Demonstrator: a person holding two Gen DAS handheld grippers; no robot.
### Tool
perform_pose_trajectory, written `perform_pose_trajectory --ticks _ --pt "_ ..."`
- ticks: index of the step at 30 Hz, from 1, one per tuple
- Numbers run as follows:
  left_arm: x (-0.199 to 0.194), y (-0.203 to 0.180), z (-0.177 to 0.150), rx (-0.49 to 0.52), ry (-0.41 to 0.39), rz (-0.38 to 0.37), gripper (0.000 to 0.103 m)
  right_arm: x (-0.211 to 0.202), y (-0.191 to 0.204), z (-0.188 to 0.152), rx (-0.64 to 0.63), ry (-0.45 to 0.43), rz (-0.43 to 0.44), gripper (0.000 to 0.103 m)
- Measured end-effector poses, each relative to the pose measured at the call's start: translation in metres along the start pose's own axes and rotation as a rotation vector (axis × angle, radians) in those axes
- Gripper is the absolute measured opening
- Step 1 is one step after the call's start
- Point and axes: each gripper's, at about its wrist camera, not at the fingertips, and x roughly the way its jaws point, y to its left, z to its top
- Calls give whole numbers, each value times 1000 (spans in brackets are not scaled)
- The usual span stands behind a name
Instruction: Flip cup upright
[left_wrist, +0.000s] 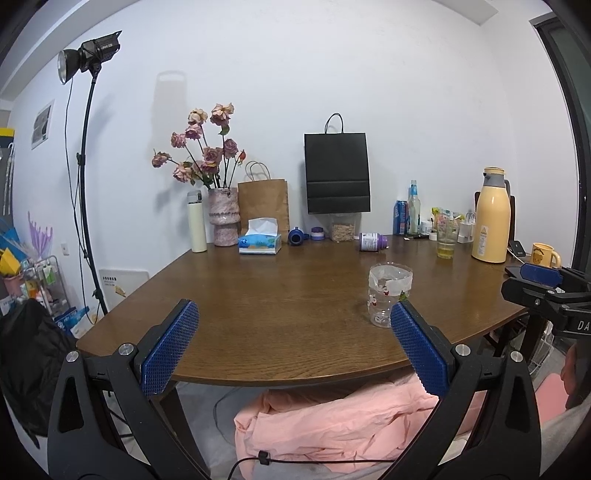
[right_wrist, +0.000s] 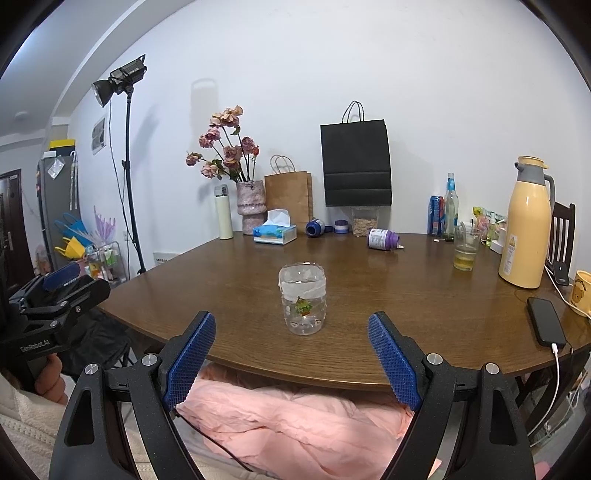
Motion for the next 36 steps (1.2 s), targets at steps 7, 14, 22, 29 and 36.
perform_pose_trajectory --ticks 7,14,22,29,36 --pt "2 1 -1 -2 2 -2 103 -1 -1 2 5 2 -1 89" --pt "1 0 -4 -3 6 -6 103 1 -1 3 5 6 0 89" --pt "1 -2 -6 -4 6 -5 103 1 -1 2 8 8 0 89" --pt "1 -2 -5 -4 6 -6 103 1 -1 2 9 9 1 89" --pt "2 -4 -10 -5 12 -2 103 2 0 0 10 10 0 89"
